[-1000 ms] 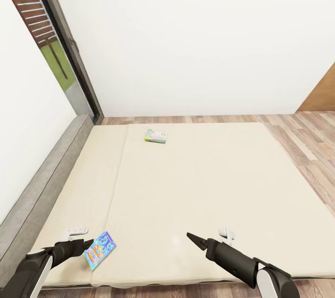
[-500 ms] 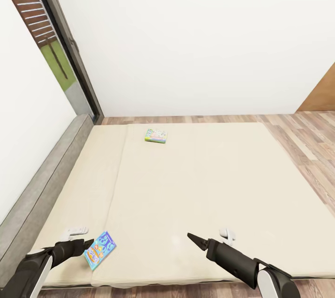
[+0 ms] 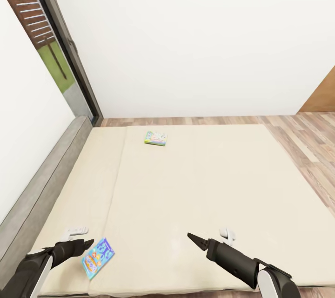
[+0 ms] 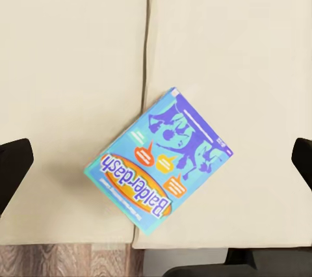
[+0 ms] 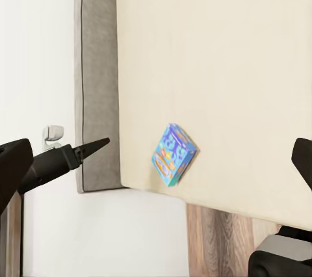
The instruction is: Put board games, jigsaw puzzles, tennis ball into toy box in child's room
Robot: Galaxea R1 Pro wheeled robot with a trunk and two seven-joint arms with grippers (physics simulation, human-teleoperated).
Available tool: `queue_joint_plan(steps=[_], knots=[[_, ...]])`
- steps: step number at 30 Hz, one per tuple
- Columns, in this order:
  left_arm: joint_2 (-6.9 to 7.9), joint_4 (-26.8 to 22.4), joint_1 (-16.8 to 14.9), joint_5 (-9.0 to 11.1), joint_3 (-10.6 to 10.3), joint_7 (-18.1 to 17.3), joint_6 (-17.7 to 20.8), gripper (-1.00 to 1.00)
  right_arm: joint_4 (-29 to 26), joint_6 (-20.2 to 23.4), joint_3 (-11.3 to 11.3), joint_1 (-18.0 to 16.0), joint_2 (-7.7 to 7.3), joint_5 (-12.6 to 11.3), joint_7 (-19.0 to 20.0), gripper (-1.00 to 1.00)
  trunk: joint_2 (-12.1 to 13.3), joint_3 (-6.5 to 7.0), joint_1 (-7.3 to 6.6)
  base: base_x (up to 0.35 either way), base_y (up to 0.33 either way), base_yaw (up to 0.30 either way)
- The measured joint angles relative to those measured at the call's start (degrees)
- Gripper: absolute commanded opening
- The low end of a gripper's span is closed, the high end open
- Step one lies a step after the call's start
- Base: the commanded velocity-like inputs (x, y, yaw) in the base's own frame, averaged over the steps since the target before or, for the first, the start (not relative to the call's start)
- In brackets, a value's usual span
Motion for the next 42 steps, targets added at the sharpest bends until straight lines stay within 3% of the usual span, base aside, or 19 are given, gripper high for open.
queue_joint_plan(steps=[42], knots=[[0.02,0.0,0.0,0.0,0.0,-0.1,0.2,1.0,0.0,-0.1,0.4,0.0,0.08,0.6,-0.8,1.0,0.0,0.0,0.01,0.039,0.016,0.0]])
